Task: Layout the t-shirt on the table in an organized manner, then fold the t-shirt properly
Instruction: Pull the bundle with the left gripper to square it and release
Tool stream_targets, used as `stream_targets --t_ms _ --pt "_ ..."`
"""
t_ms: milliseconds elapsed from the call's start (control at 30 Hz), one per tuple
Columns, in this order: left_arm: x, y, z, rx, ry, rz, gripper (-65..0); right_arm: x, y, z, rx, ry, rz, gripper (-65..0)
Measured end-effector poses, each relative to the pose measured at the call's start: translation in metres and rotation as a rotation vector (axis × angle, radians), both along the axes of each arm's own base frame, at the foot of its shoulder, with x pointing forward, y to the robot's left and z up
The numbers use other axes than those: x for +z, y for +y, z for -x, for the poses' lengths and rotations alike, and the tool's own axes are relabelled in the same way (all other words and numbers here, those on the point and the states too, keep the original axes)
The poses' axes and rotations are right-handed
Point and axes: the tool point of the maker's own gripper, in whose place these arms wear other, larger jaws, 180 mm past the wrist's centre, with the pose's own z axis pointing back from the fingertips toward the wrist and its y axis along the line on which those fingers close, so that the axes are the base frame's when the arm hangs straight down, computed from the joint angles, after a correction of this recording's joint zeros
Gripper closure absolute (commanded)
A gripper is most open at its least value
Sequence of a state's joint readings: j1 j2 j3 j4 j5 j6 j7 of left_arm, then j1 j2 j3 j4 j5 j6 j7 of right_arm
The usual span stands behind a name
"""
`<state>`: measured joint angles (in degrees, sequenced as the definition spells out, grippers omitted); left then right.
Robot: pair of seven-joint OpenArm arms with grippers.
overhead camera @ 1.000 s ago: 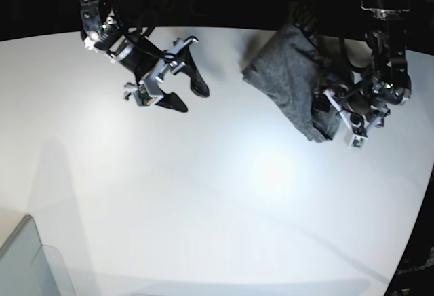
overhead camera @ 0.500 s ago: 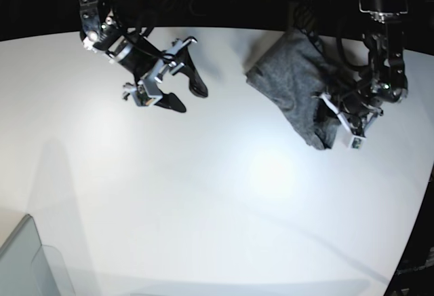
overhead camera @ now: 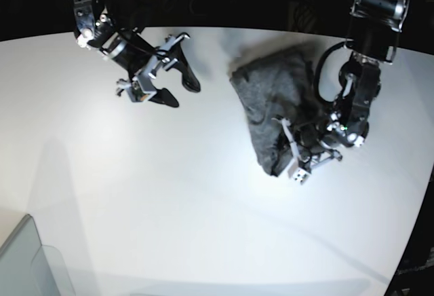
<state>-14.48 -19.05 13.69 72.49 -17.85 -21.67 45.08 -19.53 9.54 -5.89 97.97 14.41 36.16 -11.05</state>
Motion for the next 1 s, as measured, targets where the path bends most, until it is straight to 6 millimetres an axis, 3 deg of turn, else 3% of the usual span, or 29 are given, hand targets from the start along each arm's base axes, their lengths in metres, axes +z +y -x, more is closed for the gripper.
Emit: stream_targets --t_ms 200,367,533,600,800,1000 --pt "0.014 -0.072 -0.02 -0.163 -0.019 0.017 -0.2 0.001 -0.007 -0.003 -0.021 -0.004 0.004 -34.8" --pt "0.014 -0.095 -0.029 -0.189 0.0 0.012 -0.4 0.0 -0.018 -0.006 -0.048 -0.005 0.019 -34.8" --pt "0.029 -0.108 -0.045 -0.195 -0.031 0.032 -0.9 0.001 -0.027 -0.009 -0.073 -0.012 0.027 -34.9" --pt "0.034 -0.105 -0.051 -0.193 -0.041 0.022 -5.3 0.001 -0.028 -0.01 -0.075 -0.013 0.028 -34.9" --pt "0.049 -0.106 -0.064 -0.207 -0.079 0.006 -29.9 0.001 -0.027 -0.01 -0.073 -0.014 0.027 -35.0" --pt "0.055 -0.115 -0.066 -0.255 -0.096 -0.024 -42.7 0.002 -0.026 -0.011 -0.071 -0.016 0.026 -35.0"
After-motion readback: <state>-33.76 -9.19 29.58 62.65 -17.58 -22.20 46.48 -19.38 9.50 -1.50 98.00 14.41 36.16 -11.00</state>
